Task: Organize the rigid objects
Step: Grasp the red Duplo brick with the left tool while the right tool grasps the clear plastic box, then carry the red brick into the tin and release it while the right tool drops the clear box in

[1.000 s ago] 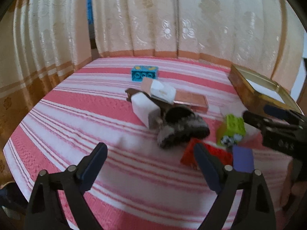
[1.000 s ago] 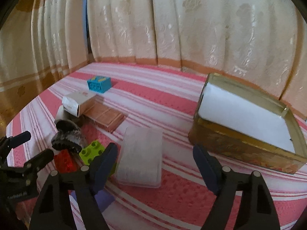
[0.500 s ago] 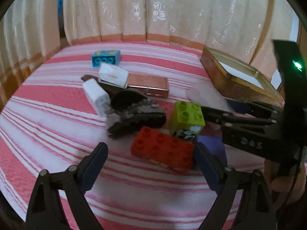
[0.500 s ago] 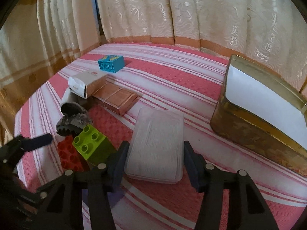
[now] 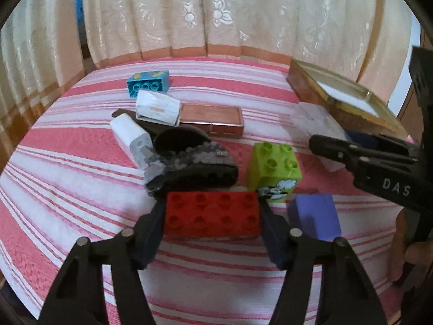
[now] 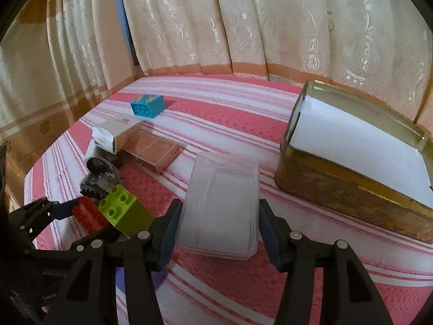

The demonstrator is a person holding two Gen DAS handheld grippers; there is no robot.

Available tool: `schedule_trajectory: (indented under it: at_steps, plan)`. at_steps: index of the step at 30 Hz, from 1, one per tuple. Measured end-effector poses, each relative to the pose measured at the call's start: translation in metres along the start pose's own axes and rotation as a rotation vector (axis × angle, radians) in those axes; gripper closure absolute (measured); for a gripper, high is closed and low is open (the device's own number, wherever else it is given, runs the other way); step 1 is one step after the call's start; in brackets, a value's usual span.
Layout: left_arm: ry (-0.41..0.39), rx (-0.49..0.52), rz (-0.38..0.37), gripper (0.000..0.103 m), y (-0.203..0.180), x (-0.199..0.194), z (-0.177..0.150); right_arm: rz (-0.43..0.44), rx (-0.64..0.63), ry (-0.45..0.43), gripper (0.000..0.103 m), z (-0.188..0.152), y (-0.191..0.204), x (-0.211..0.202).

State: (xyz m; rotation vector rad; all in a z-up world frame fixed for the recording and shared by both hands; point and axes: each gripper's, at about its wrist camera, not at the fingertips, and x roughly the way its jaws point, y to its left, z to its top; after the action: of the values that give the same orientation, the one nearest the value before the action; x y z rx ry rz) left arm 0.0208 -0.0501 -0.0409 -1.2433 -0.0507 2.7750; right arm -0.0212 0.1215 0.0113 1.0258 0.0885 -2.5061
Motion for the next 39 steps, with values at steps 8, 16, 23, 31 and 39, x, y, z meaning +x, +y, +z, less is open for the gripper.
schedule_trajectory:
  at_steps: [8,16,23,31,39]
  plan:
    - [-0.13,-0.012,-0.011,0.039,-0.007,-0.03,0.005,0.02,0.079,-0.196,0.045,0.009,-0.018,-0.04]
    - [-0.276,0.036,-0.071,0.039,-0.042,-0.056,0.041,-0.17,0.123,-0.345,0.045,0.009,-0.065,-0.074]
    - [-0.314,0.089,-0.193,0.039,-0.107,-0.034,0.078,-0.327,0.262,-0.336,0.045,-0.002,-0.154,-0.087]
    - [-0.247,0.123,-0.245,0.039,-0.192,0.02,0.113,-0.439,0.34,-0.287,0.045,-0.005,-0.217,-0.085]
    - [-0.185,0.124,-0.221,0.039,-0.238,0.058,0.129,-0.463,0.348,-0.222,0.045,-0.008,-0.225,-0.073]
